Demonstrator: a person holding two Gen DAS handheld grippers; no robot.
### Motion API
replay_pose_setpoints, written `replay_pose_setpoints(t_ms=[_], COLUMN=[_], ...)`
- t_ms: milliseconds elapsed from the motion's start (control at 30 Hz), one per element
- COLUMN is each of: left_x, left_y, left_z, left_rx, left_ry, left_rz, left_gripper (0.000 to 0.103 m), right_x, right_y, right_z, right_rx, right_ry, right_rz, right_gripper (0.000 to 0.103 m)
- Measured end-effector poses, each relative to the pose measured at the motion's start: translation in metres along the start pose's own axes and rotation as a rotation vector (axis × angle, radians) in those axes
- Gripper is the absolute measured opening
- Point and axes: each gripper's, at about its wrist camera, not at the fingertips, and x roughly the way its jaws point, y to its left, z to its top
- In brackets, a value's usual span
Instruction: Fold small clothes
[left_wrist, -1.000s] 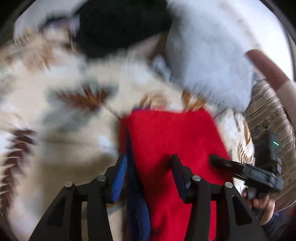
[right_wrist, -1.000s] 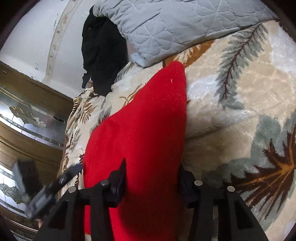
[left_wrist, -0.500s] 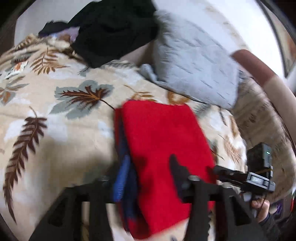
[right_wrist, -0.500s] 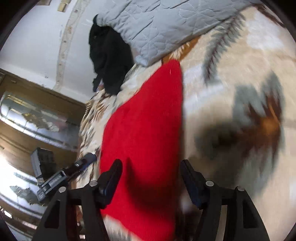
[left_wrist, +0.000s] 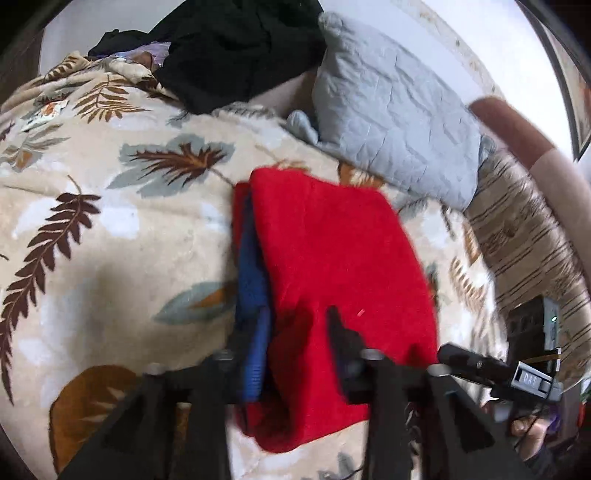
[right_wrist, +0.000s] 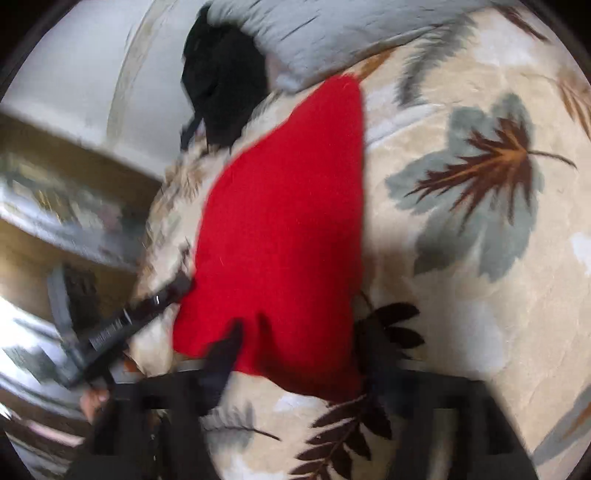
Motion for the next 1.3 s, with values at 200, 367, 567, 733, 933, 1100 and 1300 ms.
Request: replay_pose_setpoints(t_ms=[200,367,567,733,933,1100,1300], left_x=[0.041,0.043,0.028,0.061,0.05,0.044,0.033], left_y=[0.005,0.019,0.024,0.036,0.021,0.006,-0.007], left_z=[0.016,0.017,0.016,0.009,0.006,0.007,0.004], left_rx=[-0.043,-0.077,-0.093,-0.169,-0.121,-0.052,0.031], left_ry=[0.065,0.09,0.033,0.11,0.098,0.065,0.021], left_rz=[0.038,0.008,-0.02,-0.071,-0.034,0.078,0.169], left_gripper=[0.037,0.027,0.051,0.033,0.023,0.045,0.047], right_x=[0.007,0.045,0.03,0.048,0.03,0.042,0.021], right_y=[-0.009,0.006,-0.002,-0.004,0.036,0.003,0.004], right_z=[0.039,0.045,0.046,0.058,0.055,0.052,0.047], right_rx=[0.061,-0.028,-0.001,0.001,-0.137,-0.029,-0.042], right_ry=[-0.053,0.03,0.004,0.034,0.0,0.004,-0.043], right_rz=[0.075,-0.031,0.024,0.028,-0.061,-0.071,-0.045], right_gripper=[0.077,0.047,0.07,0.062,0.043,0.069,0.072])
